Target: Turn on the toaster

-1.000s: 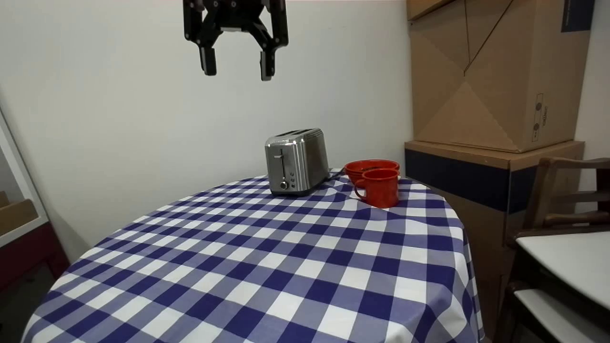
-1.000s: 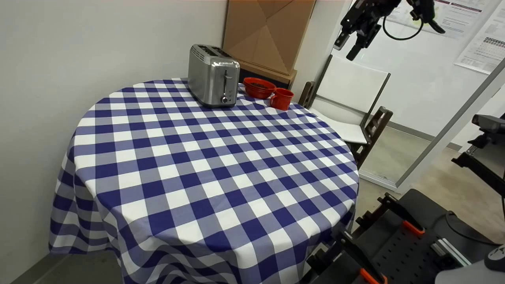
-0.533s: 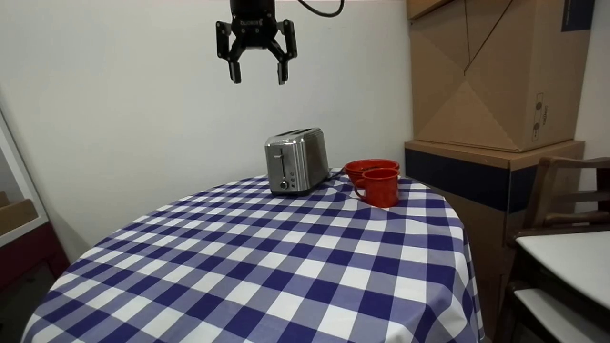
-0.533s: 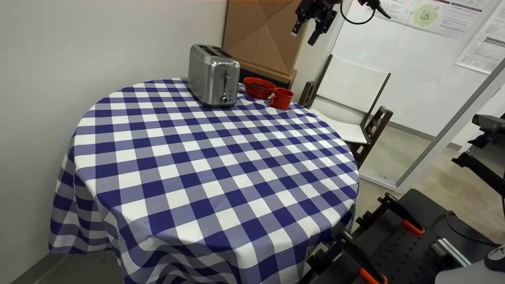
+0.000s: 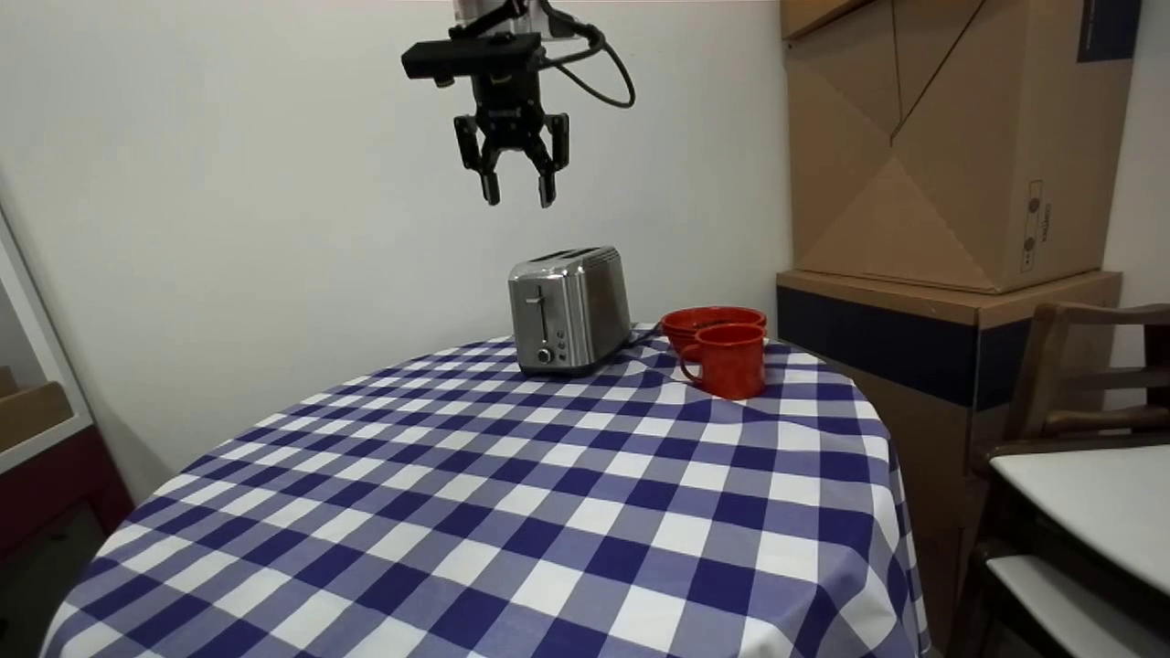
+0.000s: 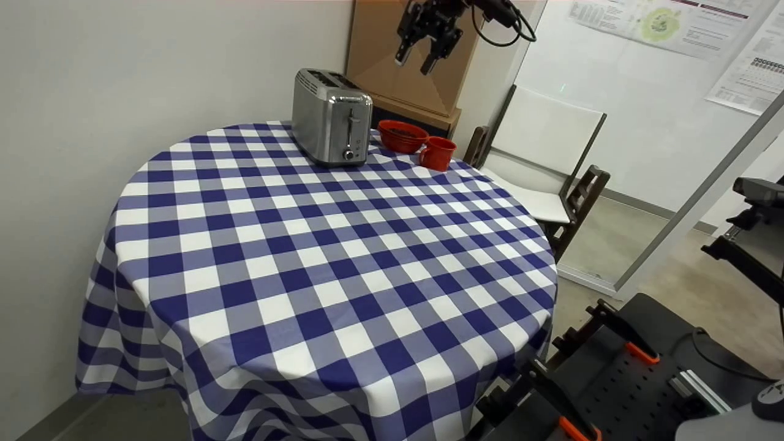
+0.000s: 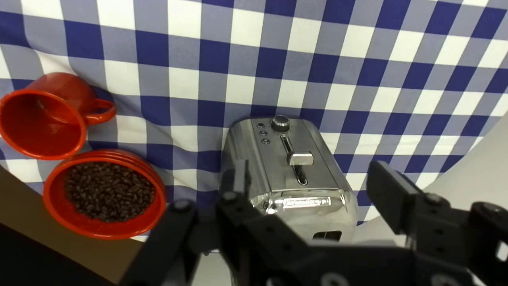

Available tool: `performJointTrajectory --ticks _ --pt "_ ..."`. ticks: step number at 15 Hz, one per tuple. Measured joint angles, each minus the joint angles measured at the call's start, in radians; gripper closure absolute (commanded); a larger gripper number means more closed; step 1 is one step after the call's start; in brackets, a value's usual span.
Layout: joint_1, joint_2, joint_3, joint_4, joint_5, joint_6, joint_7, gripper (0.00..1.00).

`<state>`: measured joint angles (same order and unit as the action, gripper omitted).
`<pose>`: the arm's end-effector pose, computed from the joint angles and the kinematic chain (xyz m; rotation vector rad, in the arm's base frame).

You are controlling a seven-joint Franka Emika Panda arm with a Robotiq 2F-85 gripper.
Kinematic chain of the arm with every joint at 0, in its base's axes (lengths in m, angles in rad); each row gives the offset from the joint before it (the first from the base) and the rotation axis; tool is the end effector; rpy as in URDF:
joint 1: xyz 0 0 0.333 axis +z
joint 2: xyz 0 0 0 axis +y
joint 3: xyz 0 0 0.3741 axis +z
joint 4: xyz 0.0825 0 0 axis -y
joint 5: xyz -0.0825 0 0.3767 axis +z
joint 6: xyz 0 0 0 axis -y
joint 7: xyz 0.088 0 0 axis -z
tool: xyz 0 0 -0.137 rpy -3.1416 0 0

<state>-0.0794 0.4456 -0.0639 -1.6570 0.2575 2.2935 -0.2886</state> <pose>0.7104 -0.0847 0.3988 -2.9860 -0.0031 -0.3400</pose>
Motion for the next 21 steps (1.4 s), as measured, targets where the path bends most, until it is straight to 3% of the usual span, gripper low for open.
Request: performJointTrajectory --ticks 6,21 --pt "0.001 0.116 0.038 0.135 -0.044 0.015 0.04 0.99" --pt "0.038 0.334 0.053 0.286 -0.182 0.17 0.139 1.0"
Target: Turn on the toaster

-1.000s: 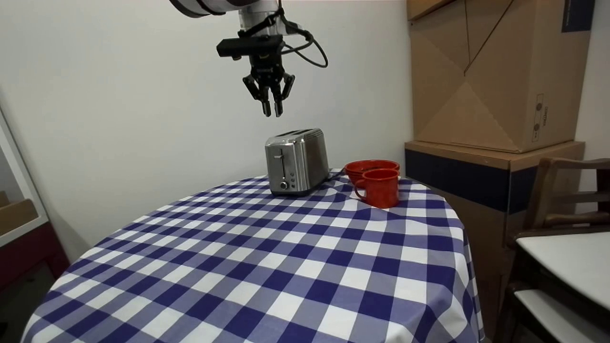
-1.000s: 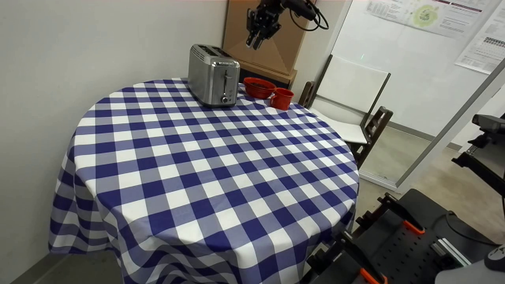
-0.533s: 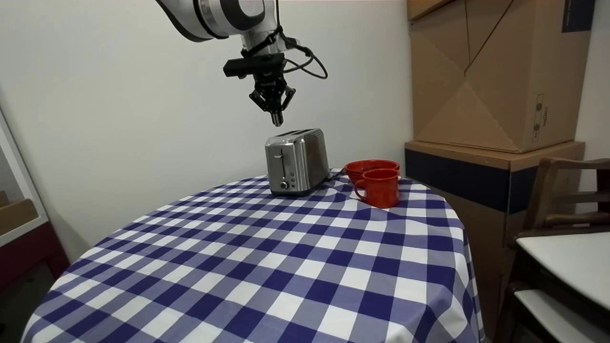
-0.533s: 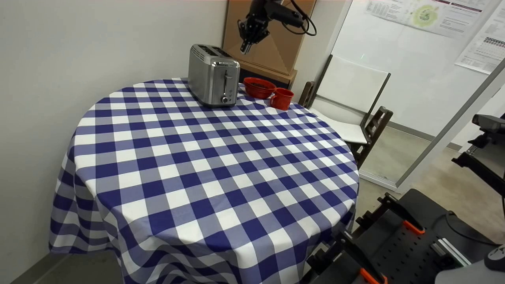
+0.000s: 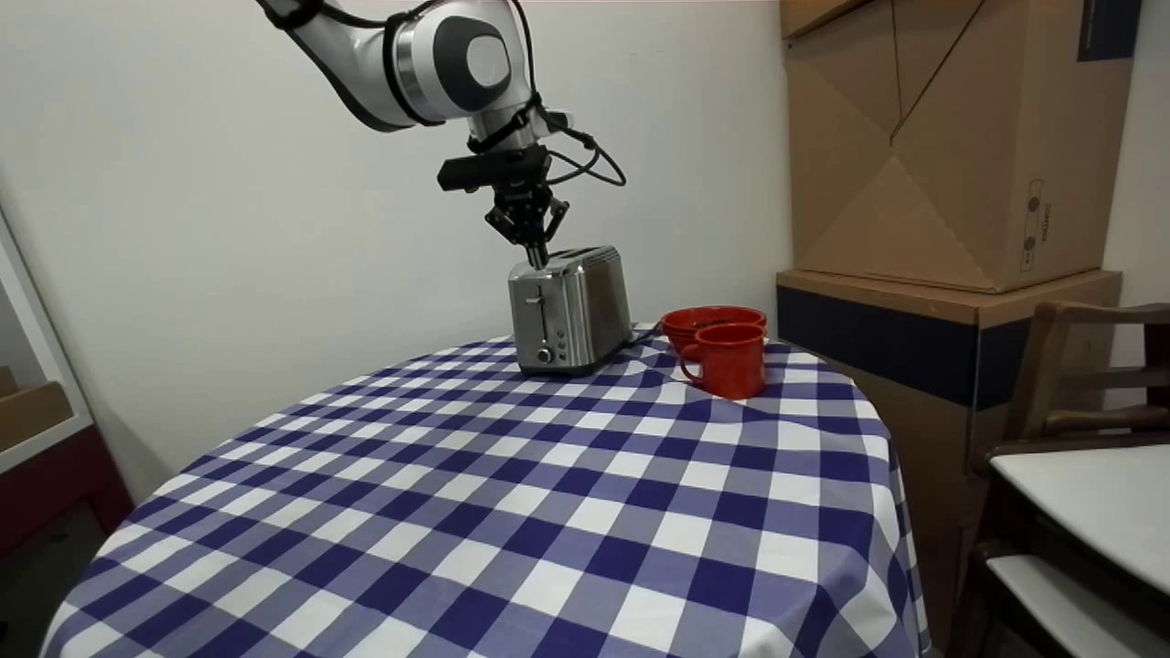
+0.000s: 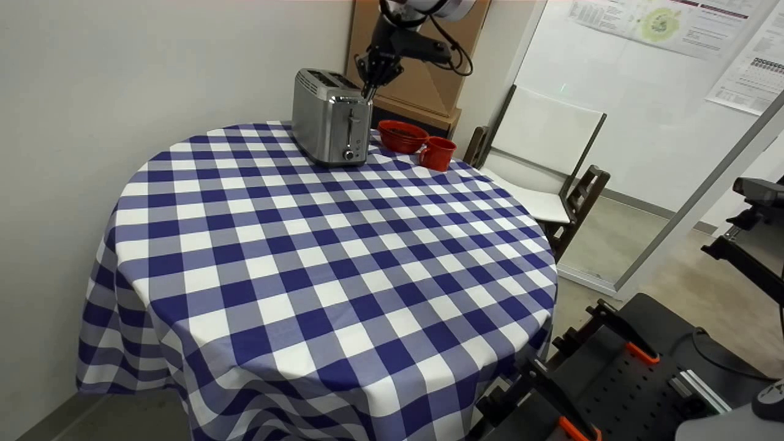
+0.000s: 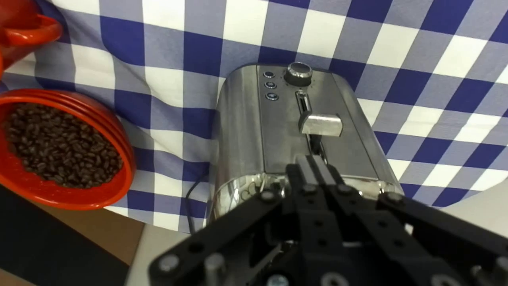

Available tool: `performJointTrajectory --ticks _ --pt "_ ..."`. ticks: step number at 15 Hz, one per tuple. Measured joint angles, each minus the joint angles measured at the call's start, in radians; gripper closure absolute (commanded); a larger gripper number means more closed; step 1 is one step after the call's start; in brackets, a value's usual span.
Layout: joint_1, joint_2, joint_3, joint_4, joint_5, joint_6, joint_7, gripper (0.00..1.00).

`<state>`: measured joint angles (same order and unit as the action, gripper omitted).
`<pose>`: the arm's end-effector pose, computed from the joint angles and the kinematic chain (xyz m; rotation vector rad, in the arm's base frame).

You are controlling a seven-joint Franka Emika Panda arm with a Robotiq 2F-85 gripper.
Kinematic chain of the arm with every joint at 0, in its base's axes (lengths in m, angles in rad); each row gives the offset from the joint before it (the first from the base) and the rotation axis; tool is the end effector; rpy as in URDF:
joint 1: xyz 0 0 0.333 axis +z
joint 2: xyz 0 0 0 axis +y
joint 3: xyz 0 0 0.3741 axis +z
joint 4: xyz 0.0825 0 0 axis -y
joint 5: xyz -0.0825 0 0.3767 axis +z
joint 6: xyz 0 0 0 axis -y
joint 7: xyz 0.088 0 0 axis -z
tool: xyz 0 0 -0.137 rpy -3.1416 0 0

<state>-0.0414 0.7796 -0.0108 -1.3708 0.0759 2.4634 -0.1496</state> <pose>0.8070 -0.0386 0.3006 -3.0840 -0.0773 -0.4921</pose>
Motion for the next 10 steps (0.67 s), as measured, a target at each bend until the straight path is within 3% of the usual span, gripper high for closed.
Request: performJointTrajectory --ticks 10 --pt "0.023 0.122 0.001 0.099 -0.008 -0.001 0.023 1.0"
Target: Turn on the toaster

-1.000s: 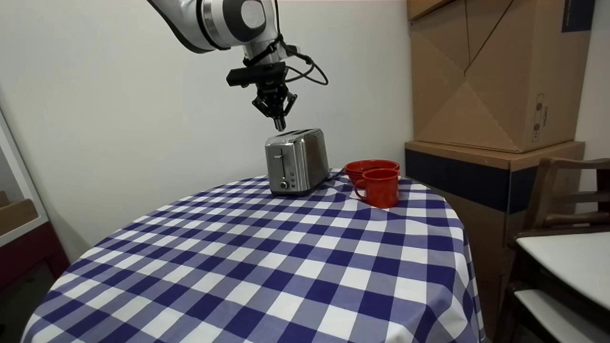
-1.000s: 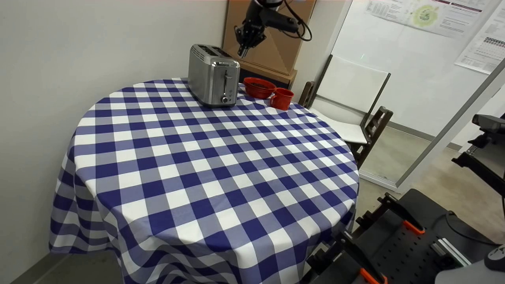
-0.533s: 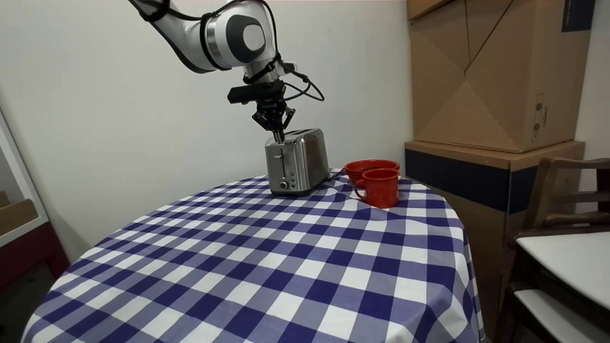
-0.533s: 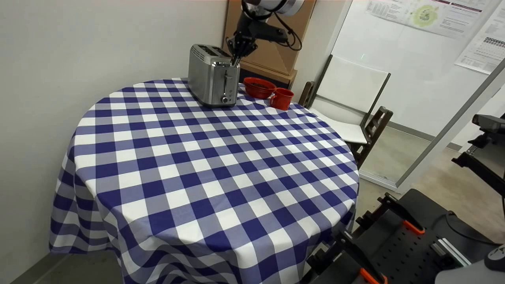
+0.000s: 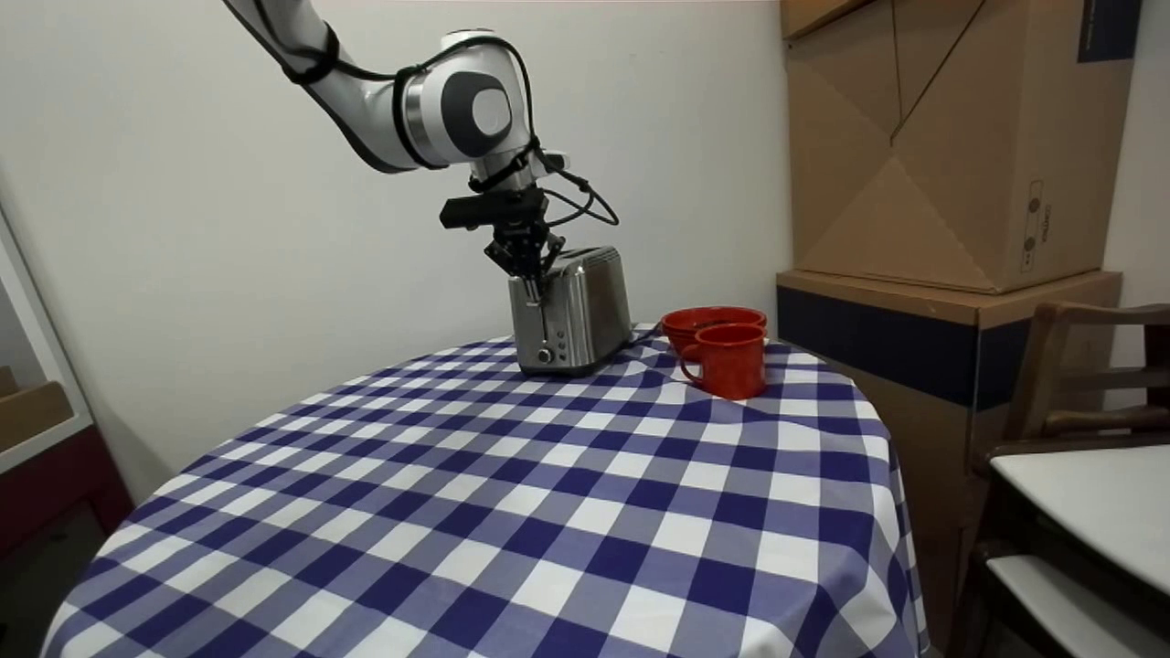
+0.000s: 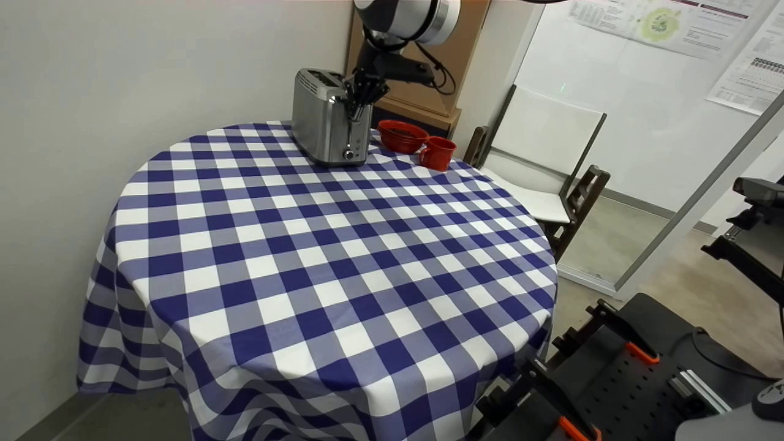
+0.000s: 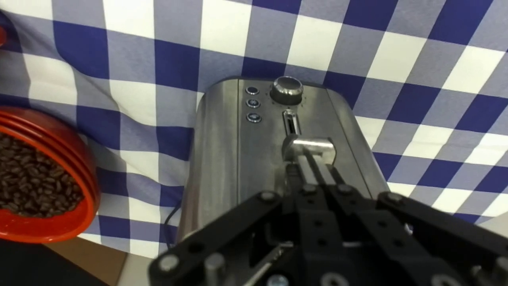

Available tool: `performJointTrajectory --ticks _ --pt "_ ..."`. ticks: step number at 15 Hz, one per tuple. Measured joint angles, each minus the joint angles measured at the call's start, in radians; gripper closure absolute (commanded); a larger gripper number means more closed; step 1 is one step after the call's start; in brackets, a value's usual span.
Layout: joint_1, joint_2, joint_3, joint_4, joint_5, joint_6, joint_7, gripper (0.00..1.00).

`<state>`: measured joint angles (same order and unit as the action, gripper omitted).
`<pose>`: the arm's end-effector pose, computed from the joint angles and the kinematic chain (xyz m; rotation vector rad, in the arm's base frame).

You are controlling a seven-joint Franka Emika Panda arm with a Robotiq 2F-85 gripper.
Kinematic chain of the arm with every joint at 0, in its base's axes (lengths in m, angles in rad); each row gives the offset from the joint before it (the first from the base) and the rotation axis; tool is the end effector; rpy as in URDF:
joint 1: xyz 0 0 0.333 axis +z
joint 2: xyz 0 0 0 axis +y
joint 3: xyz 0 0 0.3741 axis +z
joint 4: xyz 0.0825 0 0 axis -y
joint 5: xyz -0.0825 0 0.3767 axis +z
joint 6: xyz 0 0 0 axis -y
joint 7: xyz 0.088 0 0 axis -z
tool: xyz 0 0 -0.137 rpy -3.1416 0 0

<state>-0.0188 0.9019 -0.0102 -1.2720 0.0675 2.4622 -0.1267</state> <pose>0.8248 -0.0202 0.2483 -3.0878 -0.0871 -0.4522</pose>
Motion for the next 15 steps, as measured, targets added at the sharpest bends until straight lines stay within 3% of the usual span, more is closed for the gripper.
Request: performJointTrajectory --ticks 9,15 --pt "0.001 0.132 -0.002 0.114 -0.029 -0.045 0.009 1.0" --pt "0.0 0.178 -0.002 0.22 -0.037 -0.153 0.009 1.0"
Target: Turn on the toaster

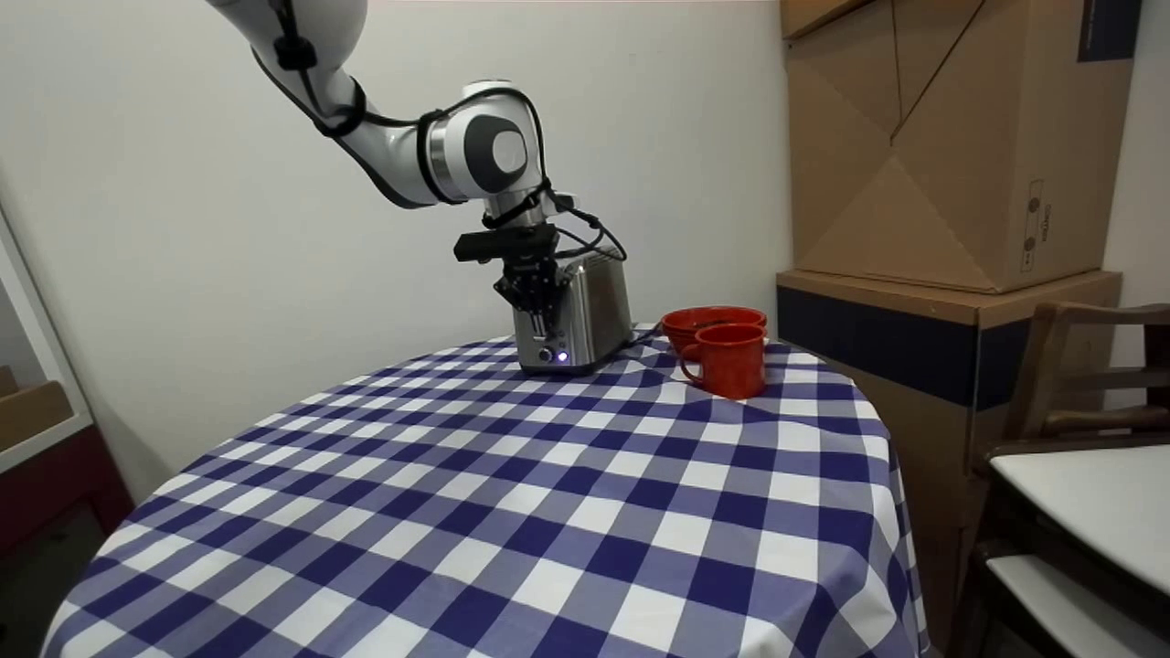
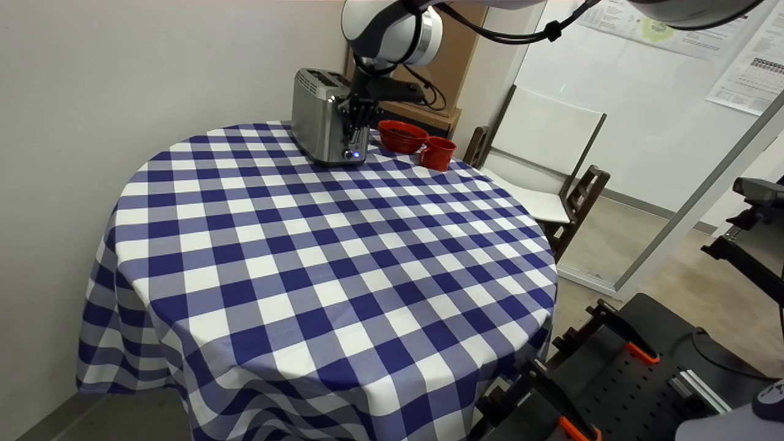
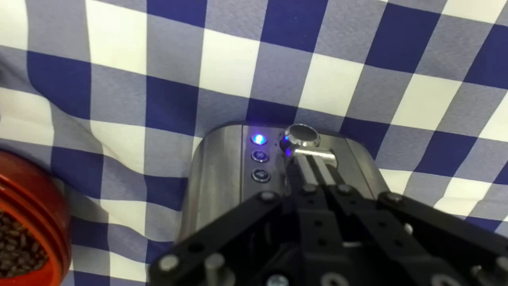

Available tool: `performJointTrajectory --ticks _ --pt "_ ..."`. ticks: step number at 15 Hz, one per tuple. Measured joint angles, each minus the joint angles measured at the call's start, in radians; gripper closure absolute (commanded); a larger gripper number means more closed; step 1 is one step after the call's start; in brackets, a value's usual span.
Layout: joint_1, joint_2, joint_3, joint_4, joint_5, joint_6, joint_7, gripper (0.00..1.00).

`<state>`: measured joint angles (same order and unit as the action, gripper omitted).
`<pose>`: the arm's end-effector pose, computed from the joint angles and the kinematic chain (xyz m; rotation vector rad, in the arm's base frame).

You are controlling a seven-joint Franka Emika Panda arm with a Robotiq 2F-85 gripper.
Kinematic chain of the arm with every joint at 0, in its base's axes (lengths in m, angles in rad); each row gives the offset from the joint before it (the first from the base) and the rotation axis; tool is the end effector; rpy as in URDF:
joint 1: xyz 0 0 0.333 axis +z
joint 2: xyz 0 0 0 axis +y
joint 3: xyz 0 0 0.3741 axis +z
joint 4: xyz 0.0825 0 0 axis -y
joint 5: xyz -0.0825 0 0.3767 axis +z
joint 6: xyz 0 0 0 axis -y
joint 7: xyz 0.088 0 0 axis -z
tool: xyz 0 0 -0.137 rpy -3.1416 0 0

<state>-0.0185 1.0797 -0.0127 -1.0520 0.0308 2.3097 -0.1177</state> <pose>0.8423 -0.0210 0.1869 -3.1262 -0.1181 -0.2801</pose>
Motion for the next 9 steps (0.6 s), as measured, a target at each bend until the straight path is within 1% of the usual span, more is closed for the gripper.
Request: performJointTrajectory --ticks 6,9 --pt "-0.016 0.014 0.021 0.051 0.005 -0.062 0.0 1.0" --pt "-0.032 -0.015 0.046 0.054 0.009 -0.118 -0.006 1.0"
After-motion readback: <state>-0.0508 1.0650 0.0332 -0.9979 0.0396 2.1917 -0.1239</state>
